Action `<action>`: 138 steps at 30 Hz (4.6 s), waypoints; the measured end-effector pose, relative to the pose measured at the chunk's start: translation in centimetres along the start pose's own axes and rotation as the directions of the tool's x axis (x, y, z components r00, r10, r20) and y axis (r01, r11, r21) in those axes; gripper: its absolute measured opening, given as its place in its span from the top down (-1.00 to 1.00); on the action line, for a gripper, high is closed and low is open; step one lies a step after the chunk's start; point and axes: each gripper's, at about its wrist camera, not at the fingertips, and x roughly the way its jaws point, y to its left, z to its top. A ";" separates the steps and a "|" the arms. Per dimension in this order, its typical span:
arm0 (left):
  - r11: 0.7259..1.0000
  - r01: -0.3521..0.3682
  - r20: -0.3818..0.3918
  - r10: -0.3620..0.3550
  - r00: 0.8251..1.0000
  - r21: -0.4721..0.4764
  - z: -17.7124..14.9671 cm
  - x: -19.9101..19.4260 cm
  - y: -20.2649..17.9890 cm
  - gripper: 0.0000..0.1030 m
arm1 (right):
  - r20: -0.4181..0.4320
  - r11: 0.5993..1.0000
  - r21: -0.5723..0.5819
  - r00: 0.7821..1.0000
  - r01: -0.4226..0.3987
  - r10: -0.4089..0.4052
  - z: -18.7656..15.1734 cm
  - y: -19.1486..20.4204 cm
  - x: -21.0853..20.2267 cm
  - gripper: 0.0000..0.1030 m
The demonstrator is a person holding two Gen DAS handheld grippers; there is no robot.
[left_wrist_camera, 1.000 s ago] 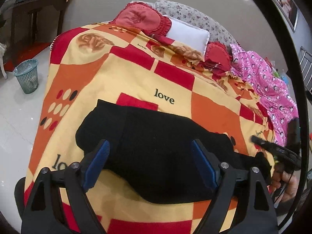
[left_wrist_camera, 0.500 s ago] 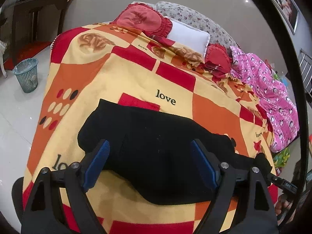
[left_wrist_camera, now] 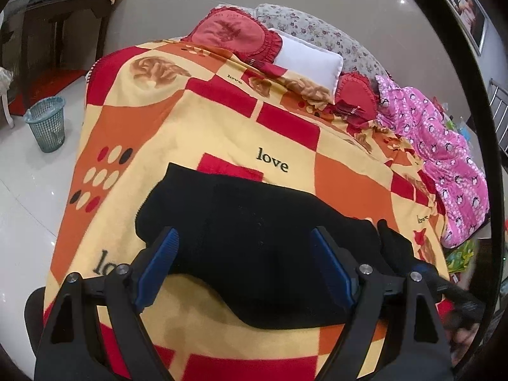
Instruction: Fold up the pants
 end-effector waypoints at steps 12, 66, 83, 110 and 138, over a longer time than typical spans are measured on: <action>1.000 0.001 -0.008 -0.001 1.000 -0.011 -0.2 -0.2 -0.1 -0.65 | -0.027 0.974 0.169 0.988 0.154 -0.151 3.0 -8.4 5.8 0.91; 1.000 -0.023 -0.043 0.023 0.999 0.008 -0.3 -0.1 -0.2 -0.65 | -0.263 0.801 -0.566 0.878 0.195 -0.400 1.2 -4.7 4.0 0.67; 0.999 -0.052 -0.022 0.052 0.998 -0.008 0.5 -1.0 1.1 -0.65 | -0.186 0.702 -0.619 0.802 0.353 -0.568 2.2 -4.3 5.2 0.83; 0.987 0.090 -0.098 -0.103 0.990 -0.131 0.5 3.1 6.7 0.26 | -0.193 0.847 -0.530 0.979 -0.047 -0.066 -0.3 11.5 8.7 0.90; 0.998 -0.001 -0.036 0.003 0.999 0.062 0.0 -0.2 2.5 -0.26 | -0.100 0.954 -0.266 0.980 0.138 -0.170 -1.5 3.7 4.2 0.36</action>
